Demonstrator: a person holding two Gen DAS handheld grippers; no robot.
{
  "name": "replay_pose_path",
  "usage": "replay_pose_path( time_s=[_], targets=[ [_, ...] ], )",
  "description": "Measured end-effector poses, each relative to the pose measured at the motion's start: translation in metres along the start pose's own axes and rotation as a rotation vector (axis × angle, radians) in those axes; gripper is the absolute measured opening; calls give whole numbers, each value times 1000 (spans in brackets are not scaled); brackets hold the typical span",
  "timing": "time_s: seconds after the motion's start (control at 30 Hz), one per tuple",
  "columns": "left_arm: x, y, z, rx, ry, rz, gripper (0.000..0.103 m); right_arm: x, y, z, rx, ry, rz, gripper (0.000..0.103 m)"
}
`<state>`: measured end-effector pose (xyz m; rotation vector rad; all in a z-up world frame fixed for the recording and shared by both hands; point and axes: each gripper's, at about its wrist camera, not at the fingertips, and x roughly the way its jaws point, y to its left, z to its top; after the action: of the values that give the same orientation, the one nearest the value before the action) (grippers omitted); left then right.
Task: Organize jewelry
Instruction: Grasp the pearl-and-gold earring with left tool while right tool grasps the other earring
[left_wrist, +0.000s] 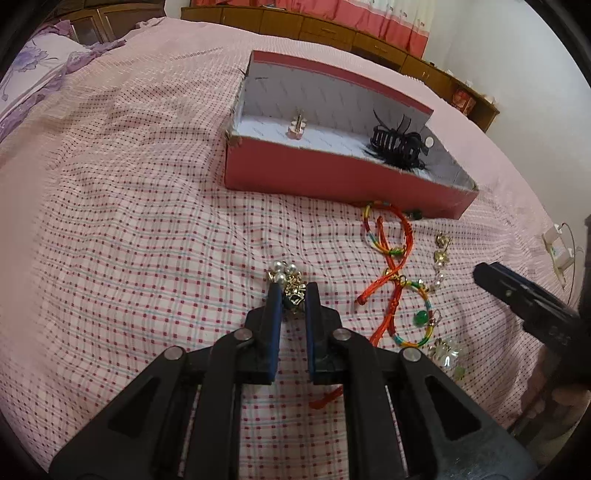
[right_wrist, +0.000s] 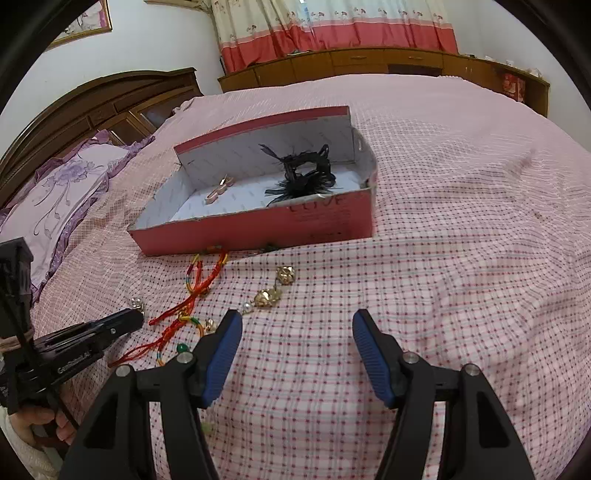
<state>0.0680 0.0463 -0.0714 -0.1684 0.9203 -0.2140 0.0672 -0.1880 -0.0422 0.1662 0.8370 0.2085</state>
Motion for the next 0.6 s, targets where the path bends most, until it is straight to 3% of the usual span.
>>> replay_pose_path(
  time_s=[0.27, 0.57, 0.6],
  targets=[
    [-12, 12, 2, -22, -25, -7, 3, 28, 4, 17, 28, 25, 9, 58],
    [-11, 14, 5, -29, -33, -7, 3, 56, 15, 21, 11, 67, 16, 34],
    [-12, 14, 5, -29, -35, -6, 3, 57, 15, 21, 8, 68, 16, 27]
  ],
)
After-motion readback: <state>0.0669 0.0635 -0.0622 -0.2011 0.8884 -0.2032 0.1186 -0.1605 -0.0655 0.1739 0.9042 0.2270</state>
